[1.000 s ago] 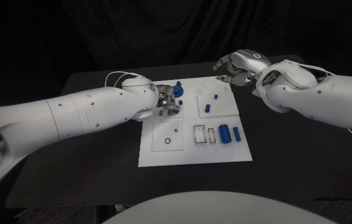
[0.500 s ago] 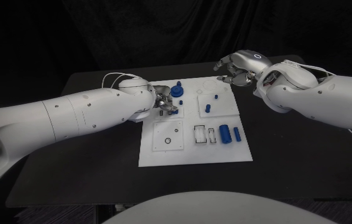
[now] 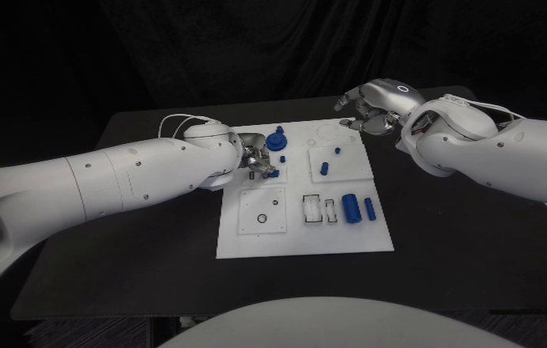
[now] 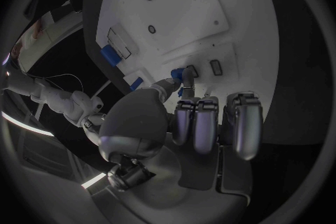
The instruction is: Assemble the parts on the task board
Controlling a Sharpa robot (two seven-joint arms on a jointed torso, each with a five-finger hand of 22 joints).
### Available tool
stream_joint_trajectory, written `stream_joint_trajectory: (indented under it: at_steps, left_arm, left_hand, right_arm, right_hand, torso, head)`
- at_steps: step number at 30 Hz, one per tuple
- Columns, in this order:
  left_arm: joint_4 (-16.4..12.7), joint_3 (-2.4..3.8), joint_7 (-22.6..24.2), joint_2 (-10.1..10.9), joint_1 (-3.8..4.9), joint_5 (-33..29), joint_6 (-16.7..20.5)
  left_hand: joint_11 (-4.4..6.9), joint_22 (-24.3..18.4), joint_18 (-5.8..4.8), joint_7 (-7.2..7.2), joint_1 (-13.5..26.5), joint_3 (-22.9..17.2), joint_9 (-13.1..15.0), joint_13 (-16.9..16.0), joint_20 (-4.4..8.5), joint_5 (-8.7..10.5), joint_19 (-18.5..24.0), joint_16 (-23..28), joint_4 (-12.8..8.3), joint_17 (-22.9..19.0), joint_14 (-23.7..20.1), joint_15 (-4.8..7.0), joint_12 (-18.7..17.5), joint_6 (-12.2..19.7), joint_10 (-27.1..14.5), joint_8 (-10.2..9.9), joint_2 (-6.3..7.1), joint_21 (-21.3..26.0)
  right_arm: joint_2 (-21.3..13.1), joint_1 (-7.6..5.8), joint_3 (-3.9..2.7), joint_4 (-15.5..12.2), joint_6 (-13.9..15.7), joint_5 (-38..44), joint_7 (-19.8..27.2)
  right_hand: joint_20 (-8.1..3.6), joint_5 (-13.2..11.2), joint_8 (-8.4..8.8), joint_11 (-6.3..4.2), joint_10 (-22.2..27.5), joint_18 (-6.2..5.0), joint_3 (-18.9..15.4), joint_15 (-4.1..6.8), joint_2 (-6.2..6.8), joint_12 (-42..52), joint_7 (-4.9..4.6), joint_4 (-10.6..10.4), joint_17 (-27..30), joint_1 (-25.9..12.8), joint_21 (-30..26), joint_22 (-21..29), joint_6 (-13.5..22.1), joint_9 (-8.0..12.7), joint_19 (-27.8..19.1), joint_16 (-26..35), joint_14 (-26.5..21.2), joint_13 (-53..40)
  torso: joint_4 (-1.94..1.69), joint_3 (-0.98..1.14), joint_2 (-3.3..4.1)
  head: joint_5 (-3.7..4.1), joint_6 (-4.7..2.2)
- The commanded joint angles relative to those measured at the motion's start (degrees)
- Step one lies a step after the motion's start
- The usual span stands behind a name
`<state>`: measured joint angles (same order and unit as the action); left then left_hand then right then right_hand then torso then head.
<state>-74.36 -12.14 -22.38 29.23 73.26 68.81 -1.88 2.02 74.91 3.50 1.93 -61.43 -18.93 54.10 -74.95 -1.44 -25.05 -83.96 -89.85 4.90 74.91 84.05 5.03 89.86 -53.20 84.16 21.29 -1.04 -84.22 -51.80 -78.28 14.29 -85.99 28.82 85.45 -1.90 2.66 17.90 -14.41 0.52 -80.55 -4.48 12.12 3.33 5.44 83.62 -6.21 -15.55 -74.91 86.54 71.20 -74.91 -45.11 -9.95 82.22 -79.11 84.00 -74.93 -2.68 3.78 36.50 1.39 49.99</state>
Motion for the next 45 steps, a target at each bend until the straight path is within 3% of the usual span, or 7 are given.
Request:
stream_joint_trajectory:
  at_steps: [1,7,10,20,27,34,45]
  left_arm:
    - [-0.18,0.04,2.59,0.06,-0.12,-0.34,2.25]
    - [-0.38,0.04,3.89,0.43,-0.16,-0.34,3.84]
    - [-0.85,0.04,5.00,1.16,-0.17,-0.34,5.33]
    - [-3.38,0.03,9.41,5.11,-0.28,-0.35,10.04]
    - [-6.04,0.03,15.45,9.98,-0.89,-5.32,11.69]
    - [-8.52,0.03,23.56,15.66,-1.47,-16.10,9.81]
    - [-10.93,0.03,28.61,20.53,-1.63,-19.19,9.40]
  left_hand:
    - [0.30,4.52,-0.75,0.00,0.55,-0.67,0.18,-15.05,0.39,-0.23,-0.13,-0.15,-0.05,15.09,5.95,0.36,0.14,-0.43,5.84,-0.33,0.10,0.33]
    - [0.17,4.41,-0.71,0.15,2.78,-1.43,1.06,-15.05,0.29,3.25,0.04,-0.15,0.56,15.09,5.95,0.24,0.14,-0.80,5.84,-0.90,0.49,0.56]
    - [-0.03,4.56,-0.72,0.35,5.82,-0.07,1.76,-15.05,0.14,7.94,-0.01,-0.15,2.81,15.09,5.95,0.08,0.14,-1.36,5.84,-1.56,0.64,0.60]
    - [-0.02,5.00,-0.77,0.27,10.30,5.93,4.52,-15.05,0.08,12.60,-0.21,-0.15,9.64,15.09,5.95,0.06,0.14,-2.28,5.84,-1.95,0.92,0.59]
    - [0.11,5.30,-0.80,0.12,8.91,9.43,9.11,-15.05,0.20,13.34,-0.26,-0.15,11.55,15.09,5.95,0.13,0.14,-1.30,5.84,-0.35,0.98,0.60]
    - [-0.95,5.43,-0.76,1.29,2.91,12.31,12.50,-15.05,-0.60,11.22,0.14,-0.15,10.98,15.09,5.95,-0.80,0.14,3.38,5.84,-1.87,-0.01,0.85]
    - [-1.47,6.16,-0.87,1.82,-1.42,13.28,13.46,-15.05,-1.17,9.11,0.04,-0.15,10.48,15.09,5.95,-1.31,0.14,4.57,5.84,-3.05,-0.76,0.54]
  right_arm:
    - [-0.09,0.15,-0.04,-0.02,-0.46,-0.01,-1.04]
    - [-0.17,0.15,-0.04,-0.03,-0.50,-0.38,-0.93]
    - [-0.21,0.15,-0.04,-0.17,-0.39,-0.46,-0.81]
    - [-0.05,0.71,-0.04,-2.16,0.95,0.17,-1.98]
    - [2.07,2.13,-0.07,-4.52,0.44,4.75,-8.22]
    - [5.92,3.86,-0.10,-5.17,-2.22,8.28,-14.42]
    - [11.38,6.00,-0.11,-2.82,-6.15,11.31,-19.33]
  right_hand:
    - [0.34,0.13,0.32,0.05,0.23,0.22,0.28,-0.07,0.04,-0.20,-0.06,-0.11,-3.60,0.73,-0.27,-7.92,-0.36,0.05,-0.09,0.20,2.73,-4.93]
    - [0.35,0.22,0.34,0.05,0.27,0.20,0.36,-0.08,0.09,-0.24,-0.07,-0.04,-3.58,0.84,-0.34,-7.91,-0.38,0.09,-0.11,0.22,2.73,-4.88]
    - [0.35,0.22,0.34,0.06,0.25,0.19,0.36,-0.08,0.09,-0.22,-0.07,-0.05,-3.56,0.84,-0.39,-7.89,-0.38,0.09,-0.12,0.24,2.72,-4.90]
    - [0.46,-0.25,0.34,0.29,-0.65,0.39,0.14,-0.24,0.26,0.35,-0.38,-0.81,-4.29,-0.39,0.43,-8.28,-0.86,0.26,0.32,-0.49,3.03,-5.68]
    - [1.51,-0.52,-0.57,1.99,-9.24,2.51,-2.29,-1.59,0.84,6.25,-1.02,-0.91,-10.07,-7.01,10.33,-12.23,-4.59,0.08,4.65,-6.45,5.03,-14.81]
    - [1.54,-0.18,-0.89,1.76,-9.45,3.16,-3.35,-1.45,1.24,6.38,-0.68,-0.76,-10.71,-10.15,13.46,-13.37,-5.68,-0.52,5.80,-7.32,5.22,-15.07]
    - [1.56,1.15,-0.43,1.90,-9.45,3.24,-3.53,-1.54,1.92,6.38,-0.85,-0.29,-10.98,-10.51,13.93,-13.47,-4.72,-0.76,5.94,-7.72,5.27,-15.07]
  torso:
    - [0.07,0.03,0.03]
    - [0.09,0.01,0.04]
    - [0.11,0.00,0.04]
    - [0.10,-0.02,0.03]
    - [0.11,-0.05,0.02]
    - [0.07,-0.11,0.01]
    - [-0.41,-0.49,0.17]
  head:
    - [-0.08,0.01]
    - [-0.25,0.01]
    - [-0.30,0.01]
    - [-0.69,0.01]
    - [-1.03,0.01]
    - [-1.21,0.01]
    - [-1.21,0.01]
